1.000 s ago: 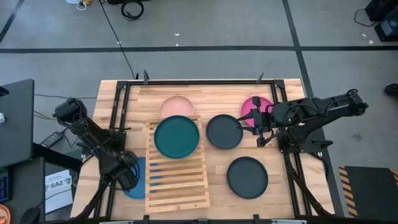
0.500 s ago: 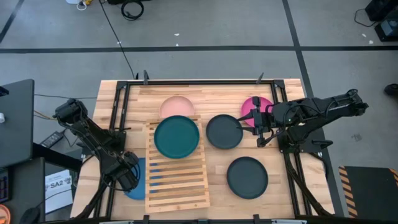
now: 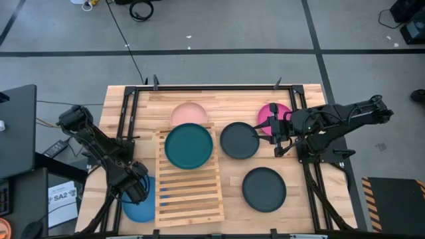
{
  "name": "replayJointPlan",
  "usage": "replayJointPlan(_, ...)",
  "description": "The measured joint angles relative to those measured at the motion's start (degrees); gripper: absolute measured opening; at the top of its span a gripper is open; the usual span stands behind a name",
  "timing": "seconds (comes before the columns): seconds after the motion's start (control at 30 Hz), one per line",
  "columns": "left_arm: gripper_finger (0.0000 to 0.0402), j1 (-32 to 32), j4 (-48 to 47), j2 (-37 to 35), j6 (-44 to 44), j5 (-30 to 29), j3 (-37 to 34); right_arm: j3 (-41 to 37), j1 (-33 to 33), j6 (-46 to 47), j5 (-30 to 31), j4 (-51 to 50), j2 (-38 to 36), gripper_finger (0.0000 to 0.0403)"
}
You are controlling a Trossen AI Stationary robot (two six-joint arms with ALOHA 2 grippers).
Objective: Place and stack plates onto a shelf
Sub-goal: Put the blue plate on the shelf
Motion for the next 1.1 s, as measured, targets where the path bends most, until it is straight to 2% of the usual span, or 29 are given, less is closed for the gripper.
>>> replayJointPlan(0.93,0.0018,0.42,-4.47,-14.18,-9.14,3.56,-0.02,0.00,0.00,0.00,0.00,0.02,0.00,0.0132)
replayJointPlan(1.1,0.0018,0.42,-5.49,-16.49,-10.85,6.17,-0.02,0.00,0.00,0.00,0.00,0.02,0.00,0.0132)
